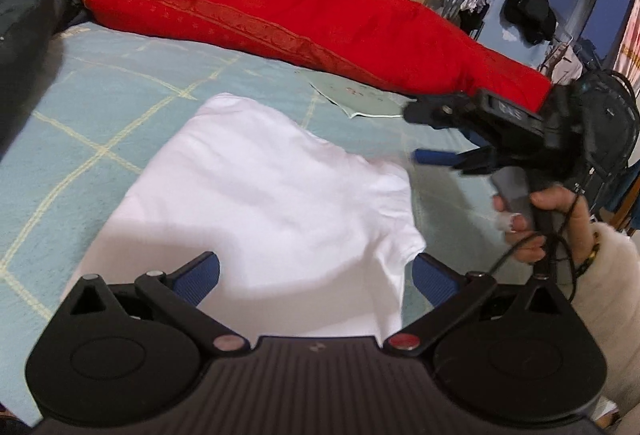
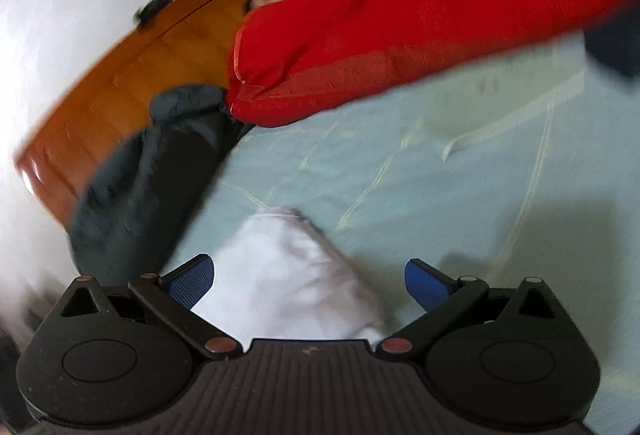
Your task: Fold clothes
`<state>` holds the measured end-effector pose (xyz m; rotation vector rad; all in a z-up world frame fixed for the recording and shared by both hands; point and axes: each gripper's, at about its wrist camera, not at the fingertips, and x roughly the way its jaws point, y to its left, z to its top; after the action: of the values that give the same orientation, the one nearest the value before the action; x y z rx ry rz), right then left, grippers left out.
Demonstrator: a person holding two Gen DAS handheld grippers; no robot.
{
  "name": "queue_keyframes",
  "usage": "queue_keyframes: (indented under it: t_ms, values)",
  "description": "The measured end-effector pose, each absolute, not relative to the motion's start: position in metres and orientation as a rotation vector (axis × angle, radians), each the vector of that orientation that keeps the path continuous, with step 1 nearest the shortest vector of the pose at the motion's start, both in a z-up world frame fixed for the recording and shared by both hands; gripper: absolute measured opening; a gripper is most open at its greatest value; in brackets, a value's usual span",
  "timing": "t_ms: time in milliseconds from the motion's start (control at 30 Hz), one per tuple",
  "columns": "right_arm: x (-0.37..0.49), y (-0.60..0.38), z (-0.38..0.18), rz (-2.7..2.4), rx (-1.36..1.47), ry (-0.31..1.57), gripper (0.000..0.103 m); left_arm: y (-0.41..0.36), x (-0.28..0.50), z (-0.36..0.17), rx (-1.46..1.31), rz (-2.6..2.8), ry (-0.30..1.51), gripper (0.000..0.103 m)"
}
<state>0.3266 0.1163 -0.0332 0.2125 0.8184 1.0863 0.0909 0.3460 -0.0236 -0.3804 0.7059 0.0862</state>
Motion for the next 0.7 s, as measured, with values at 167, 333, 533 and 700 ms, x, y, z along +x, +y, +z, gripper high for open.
queue_keyframes:
  t_ms: [167,333,533,700]
  values:
    - [0.272,0.137,-0.013,1.228,-0.16,0.606,0.103,0.342,0.084,-0.021,-0.303,0.156,0.735,0.102]
    - [0.244,0.171,-0.028,1.315,-0.348,0.569,0.103,0.336,0.077,-0.021,-0.273,0.169,0.761,0.102]
    - [0.259,0.157,-0.072,1.336,-0.387,0.658,0.103,0.331,0.066,-0.026,-0.236,0.169,0.785,0.102]
    - [0.239,0.146,-0.04,1.33,-0.4,0.563,0.103,0.331,0.067,-0.023,-0.201,0.143,0.768,0.102]
